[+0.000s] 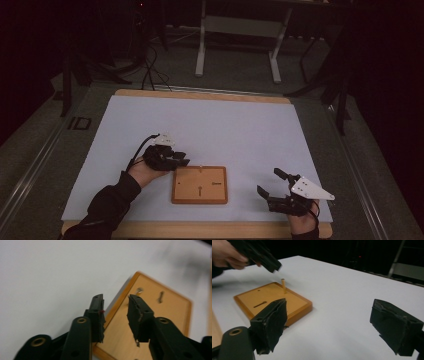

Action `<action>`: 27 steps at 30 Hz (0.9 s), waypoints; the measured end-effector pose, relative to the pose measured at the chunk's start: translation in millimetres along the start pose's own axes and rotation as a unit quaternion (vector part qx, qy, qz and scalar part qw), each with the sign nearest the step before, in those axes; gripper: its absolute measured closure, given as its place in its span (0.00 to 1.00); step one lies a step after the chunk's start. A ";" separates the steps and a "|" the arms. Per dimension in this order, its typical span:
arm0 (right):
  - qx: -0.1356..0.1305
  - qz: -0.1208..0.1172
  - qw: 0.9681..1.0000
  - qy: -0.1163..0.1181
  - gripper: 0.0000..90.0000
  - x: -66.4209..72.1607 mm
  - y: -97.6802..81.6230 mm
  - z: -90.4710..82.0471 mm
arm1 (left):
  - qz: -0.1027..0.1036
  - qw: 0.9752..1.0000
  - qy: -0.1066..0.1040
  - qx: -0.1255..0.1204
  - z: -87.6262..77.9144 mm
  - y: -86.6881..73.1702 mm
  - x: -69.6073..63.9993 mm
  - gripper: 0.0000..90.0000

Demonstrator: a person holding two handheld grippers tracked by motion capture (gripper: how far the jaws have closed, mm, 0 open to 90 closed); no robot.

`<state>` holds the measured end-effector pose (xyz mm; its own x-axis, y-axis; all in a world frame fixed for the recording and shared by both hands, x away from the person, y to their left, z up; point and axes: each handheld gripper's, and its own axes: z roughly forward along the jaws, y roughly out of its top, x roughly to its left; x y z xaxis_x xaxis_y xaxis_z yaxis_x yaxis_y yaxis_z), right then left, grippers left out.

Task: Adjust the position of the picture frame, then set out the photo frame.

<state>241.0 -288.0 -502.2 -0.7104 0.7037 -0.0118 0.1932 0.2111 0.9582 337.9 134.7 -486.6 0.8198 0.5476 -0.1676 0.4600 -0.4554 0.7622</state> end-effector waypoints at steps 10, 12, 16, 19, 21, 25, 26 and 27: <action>0.003 -0.015 1.000 0.008 0.16 5.0 2.2 2.4 | 0.028 0.999 -0.020 -0.020 -6.0 -7.6 -19.5 0.68; 0.001 -0.015 1.000 0.007 0.16 5.4 2.3 1.9 | 0.033 0.999 -0.022 -0.022 -6.0 -8.5 -21.4 0.68; -0.004 -0.019 1.000 0.009 0.18 6.9 4.1 -0.1 | 0.039 0.998 -0.031 -0.029 -4.8 -11.5 -27.9 0.66; -0.008 -0.019 1.000 0.012 0.18 7.9 5.4 -0.4 | 0.045 0.998 -0.031 -0.037 -3.6 -12.4 -31.9 0.62; -0.010 -0.022 1.000 0.013 0.18 8.5 6.0 -0.4 | 0.051 0.997 -0.034 -0.040 -2.3 -12.9 -34.9 0.60; -0.009 -0.030 0.999 0.010 0.18 10.8 7.0 -0.9 | 0.063 0.997 -0.027 -0.039 2.3 -13.5 -39.8 0.60; -0.007 -0.028 0.999 0.014 0.18 10.9 7.4 -0.4 | 0.062 0.997 -0.030 -0.038 4.2 -13.5 -39.9 0.61; -0.005 -0.028 1.000 0.012 0.18 11.1 7.2 0.0 | 0.062 0.997 -0.027 -0.034 6.3 -13.3 -39.9 0.61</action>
<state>234.6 -278.6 -495.4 -0.7354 0.6751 -0.0580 0.1465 0.2421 0.9591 301.2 114.5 -494.0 0.8871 0.4504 -0.1009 0.3308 -0.4679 0.8196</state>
